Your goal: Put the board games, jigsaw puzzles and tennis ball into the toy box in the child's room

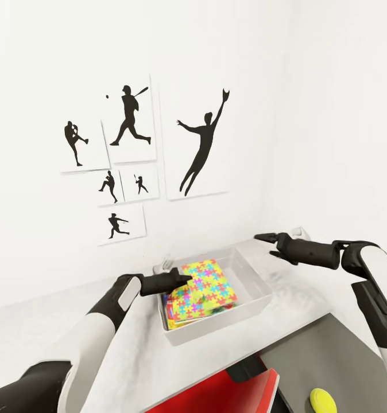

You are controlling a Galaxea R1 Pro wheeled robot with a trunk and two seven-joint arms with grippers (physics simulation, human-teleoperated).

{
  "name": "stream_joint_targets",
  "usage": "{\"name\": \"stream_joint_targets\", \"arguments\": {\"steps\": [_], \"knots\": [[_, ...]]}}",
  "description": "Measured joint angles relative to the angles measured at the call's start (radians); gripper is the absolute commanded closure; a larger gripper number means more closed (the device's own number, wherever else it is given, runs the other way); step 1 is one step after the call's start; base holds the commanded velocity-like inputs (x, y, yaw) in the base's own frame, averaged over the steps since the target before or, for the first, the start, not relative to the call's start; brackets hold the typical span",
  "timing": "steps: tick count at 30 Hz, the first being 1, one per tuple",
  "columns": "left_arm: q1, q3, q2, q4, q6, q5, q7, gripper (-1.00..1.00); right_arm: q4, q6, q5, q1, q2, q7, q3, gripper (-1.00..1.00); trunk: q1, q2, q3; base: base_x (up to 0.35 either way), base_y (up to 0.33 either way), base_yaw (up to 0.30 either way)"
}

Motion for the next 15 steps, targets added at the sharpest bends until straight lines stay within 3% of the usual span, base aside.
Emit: {"name": "stream_joint_targets", "arguments": {"steps": [15], "knots": [[-0.026, 0.001, -0.006, 0.004, -0.080, -0.004, 0.086, 1.00, -0.003, 0.000, 0.004, 0.000, -0.009, -0.002, -0.001, -1.00, 0.000, 0.000, 0.000, 0.000, 0.000, 0.000]]}}
